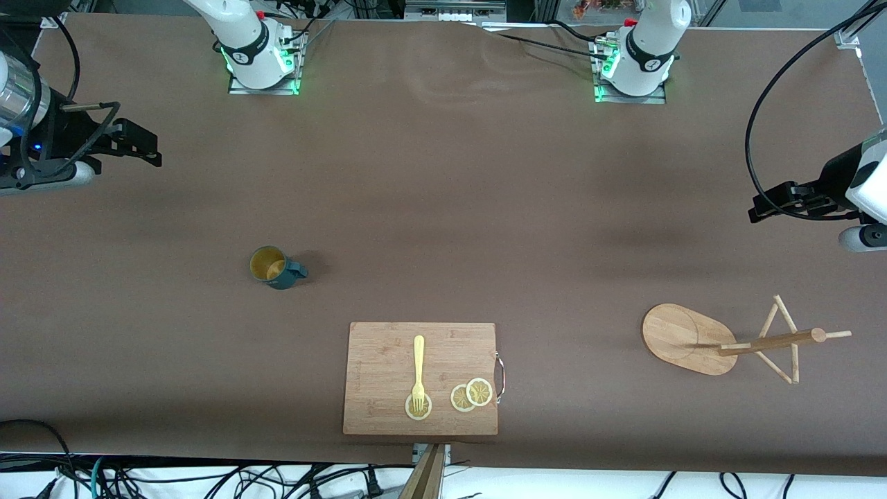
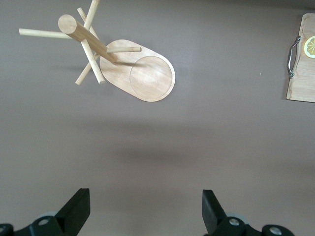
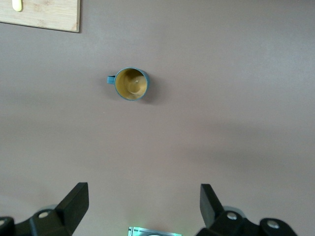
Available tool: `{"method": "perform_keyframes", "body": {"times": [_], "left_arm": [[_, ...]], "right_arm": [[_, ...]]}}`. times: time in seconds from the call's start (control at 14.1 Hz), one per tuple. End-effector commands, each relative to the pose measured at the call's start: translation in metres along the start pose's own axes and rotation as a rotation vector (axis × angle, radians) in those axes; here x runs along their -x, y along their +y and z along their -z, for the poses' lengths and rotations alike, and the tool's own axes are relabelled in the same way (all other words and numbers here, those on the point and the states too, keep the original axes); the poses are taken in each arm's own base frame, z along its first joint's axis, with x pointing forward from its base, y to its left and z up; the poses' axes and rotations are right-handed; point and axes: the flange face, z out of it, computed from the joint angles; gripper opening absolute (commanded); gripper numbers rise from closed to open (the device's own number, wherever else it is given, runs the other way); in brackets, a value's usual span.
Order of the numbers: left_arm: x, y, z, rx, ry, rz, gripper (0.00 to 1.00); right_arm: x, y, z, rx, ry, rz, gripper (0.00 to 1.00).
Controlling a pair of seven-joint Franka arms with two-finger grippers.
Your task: Pass cup and hang on rack
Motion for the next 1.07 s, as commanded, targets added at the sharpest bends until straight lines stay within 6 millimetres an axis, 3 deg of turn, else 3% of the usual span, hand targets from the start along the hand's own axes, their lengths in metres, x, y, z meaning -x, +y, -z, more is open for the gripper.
{"method": "perform_keyframes", "body": {"times": [0.0, 0.28, 0.57, 0.78, 1.0], "left_arm": [[-0.008, -0.002, 0.006, -0.010, 0.011, 0.005, 1.00], [-0.008, -0.002, 0.006, -0.011, 0.011, 0.003, 1.00], [-0.009, -0.003, 0.004, -0.011, 0.008, 0.006, 1.00], [-0.009, -0.003, 0.004, -0.011, 0.008, 0.006, 1.00], [-0.009, -0.003, 0.003, -0.011, 0.005, 0.007, 1.00]], "right_arm": [[0.007, 0.003, 0.002, 0.026, 0.005, 0.001, 1.00], [0.006, 0.003, 0.003, 0.026, 0.009, 0.009, 1.00], [0.005, 0.003, -0.013, 0.025, -0.021, 0.006, 1.00], [0.000, 0.003, -0.031, 0.025, -0.023, 0.000, 1.00], [-0.011, 0.004, -0.075, 0.025, -0.007, -0.001, 1.00]]}}
